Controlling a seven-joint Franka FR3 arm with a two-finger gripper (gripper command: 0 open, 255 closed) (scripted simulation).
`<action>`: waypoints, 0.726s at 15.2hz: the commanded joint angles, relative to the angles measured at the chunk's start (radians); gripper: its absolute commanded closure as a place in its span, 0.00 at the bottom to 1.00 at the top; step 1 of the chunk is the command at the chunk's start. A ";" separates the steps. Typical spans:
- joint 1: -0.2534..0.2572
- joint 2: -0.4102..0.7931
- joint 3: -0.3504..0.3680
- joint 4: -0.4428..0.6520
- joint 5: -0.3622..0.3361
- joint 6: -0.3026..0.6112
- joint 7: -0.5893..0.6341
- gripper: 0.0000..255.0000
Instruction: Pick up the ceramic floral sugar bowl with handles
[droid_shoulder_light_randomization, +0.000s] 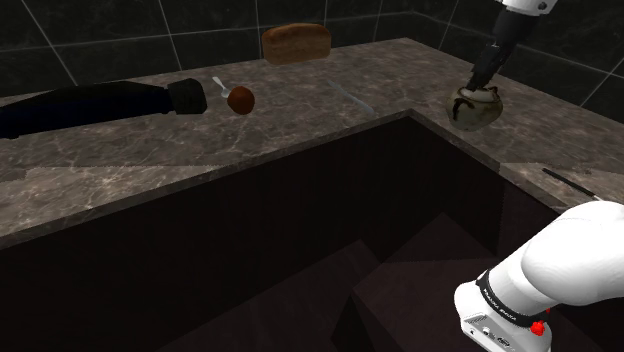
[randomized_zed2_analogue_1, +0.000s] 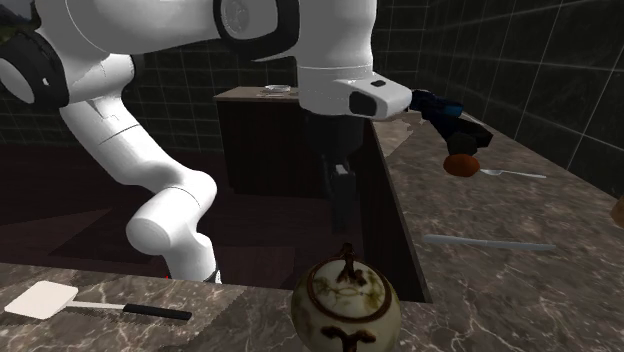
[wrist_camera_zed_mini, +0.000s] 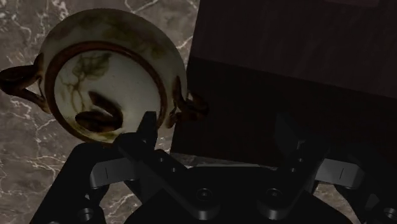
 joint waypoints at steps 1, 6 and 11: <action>-0.007 0.045 -0.037 0.047 -0.013 0.004 -0.044 0.00; -0.020 0.164 -0.127 0.188 -0.022 0.000 -0.153 0.00; -0.025 0.152 -0.131 0.110 -0.029 0.066 -0.150 0.00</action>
